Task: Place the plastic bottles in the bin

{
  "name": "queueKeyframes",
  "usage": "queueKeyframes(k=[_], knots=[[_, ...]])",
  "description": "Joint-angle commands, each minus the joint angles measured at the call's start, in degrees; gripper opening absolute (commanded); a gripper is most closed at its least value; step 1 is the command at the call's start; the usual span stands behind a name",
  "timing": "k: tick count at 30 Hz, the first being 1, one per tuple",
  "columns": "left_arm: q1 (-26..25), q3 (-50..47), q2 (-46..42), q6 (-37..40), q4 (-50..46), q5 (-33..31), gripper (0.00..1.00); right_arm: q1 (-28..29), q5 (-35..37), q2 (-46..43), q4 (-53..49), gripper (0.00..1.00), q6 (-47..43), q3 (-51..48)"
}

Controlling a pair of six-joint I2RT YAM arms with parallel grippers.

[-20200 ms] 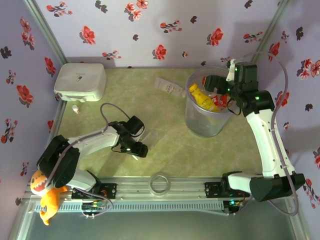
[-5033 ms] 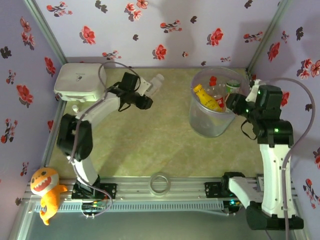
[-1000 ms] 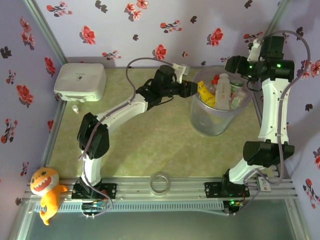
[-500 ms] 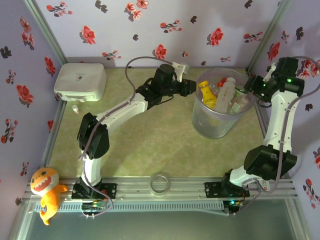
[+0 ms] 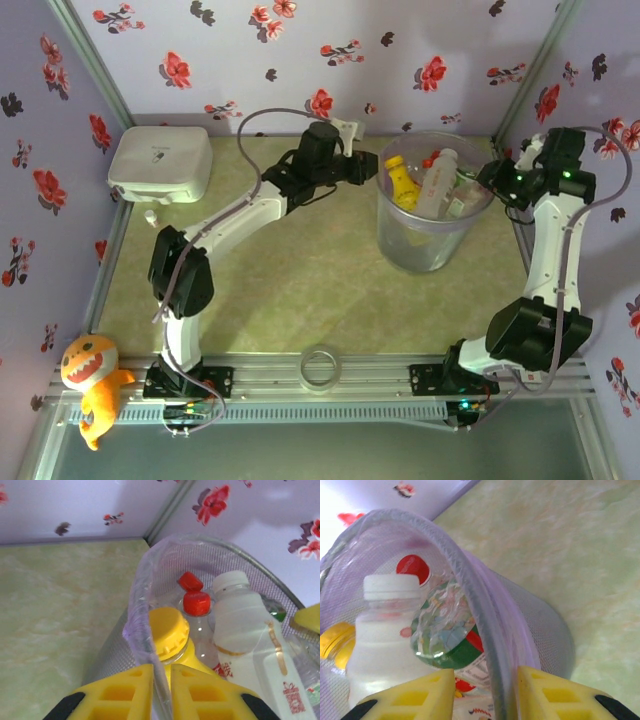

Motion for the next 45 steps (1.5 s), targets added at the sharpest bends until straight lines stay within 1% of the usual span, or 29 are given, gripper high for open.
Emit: queueKeyframes(k=[1,4,7,12,15,19,22,25,27,29,31,33,36,39,40,41,43,44,45], knots=[[0.7,0.6,-4.9,1.6,-2.1,-1.6,0.16,4.2,-7.5,-2.1,4.9,0.34,3.8,-1.0],[1.7,-0.8,-7.5,2.4,-3.1,-2.8,0.16,8.4,-8.2,-1.6,7.6,0.33,5.9,-1.5],[3.4,-3.4,-10.4,2.3,-3.5,-3.7,0.15,13.8,-8.2,-0.1,9.8,0.33,7.6,-1.4],[6.5,-9.2,-16.4,2.4,-4.3,-5.7,0.15,23.3,-6.1,3.8,13.8,0.32,10.6,-0.1],[8.4,-12.7,-20.8,3.1,-4.9,-6.6,0.15,27.3,-4.8,6.5,15.7,0.32,12.0,0.8],[11.1,-16.1,-27.1,4.7,-7.1,-8.2,0.16,30.5,-3.1,9.2,17.3,0.33,13.3,2.8],[13.2,-17.9,-31.9,6.6,-10.3,-9.5,0.2,30.8,-0.7,9.7,16.5,0.35,12.6,4.8],[15.2,-19.8,-36.3,9.4,-14.5,-12.8,0.27,29.9,2.9,8.6,12.9,0.47,9.6,7.9],[16.7,-21.7,-39.5,11.4,-17.7,-15.5,0.33,27.8,3.8,6.9,12.1,0.53,8.7,8.2],[18.6,-24.2,-42.0,13.0,-20.8,-17.9,0.35,25.0,4.4,4.3,11.8,0.57,8.0,7.3],[21.0,-27.4,-44.0,14.1,-23.3,-20.7,0.38,21.9,5.2,1.4,12.0,0.6,6.8,4.6],[23.9,-31.8,-46.0,15.3,-24.5,-23.0,0.43,18.8,6.8,-2.0,13.3,0.65,4.9,0.0],[26.7,-40.5,-48.2,18.3,-20.6,-26.5,0.48,17.0,12.9,-6.4,17.4,0.73,0.6,-9.3],[29.9,-48.6,-47.5,20.3,-15.5,-30.0,0.56,17.0,21.4,-9.0,21.5,0.76,-3.3,-18.7],[30.8,-50.6,-46.9,20.8,-14.2,-31.7,0.6,16.9,23.3,-9.4,22.5,0.77,-4.0,-21.2],[31.5,-52.7,-46.2,21.9,-12.6,-34.3,0.66,17.0,25.4,-9.7,24.5,0.82,-4.4,-24.3],[32.4,-56.6,-44.5,23.3,-7.7,-38.7,0.73,17.0,28.4,-10.4,30.2,0.92,-4.8,-30.5],[33.4,-58.2,-43.7,23.1,-5.5,-38.9,0.78,16.9,29.5,-10.5,33.3,0.98,-5.1,-33.5],[34.2,-59.9,-42.9,23.4,-2.5,-38.9,0.86,17.0,30.8,-10.5,36.6,0.99,-5.3,-36.1]])
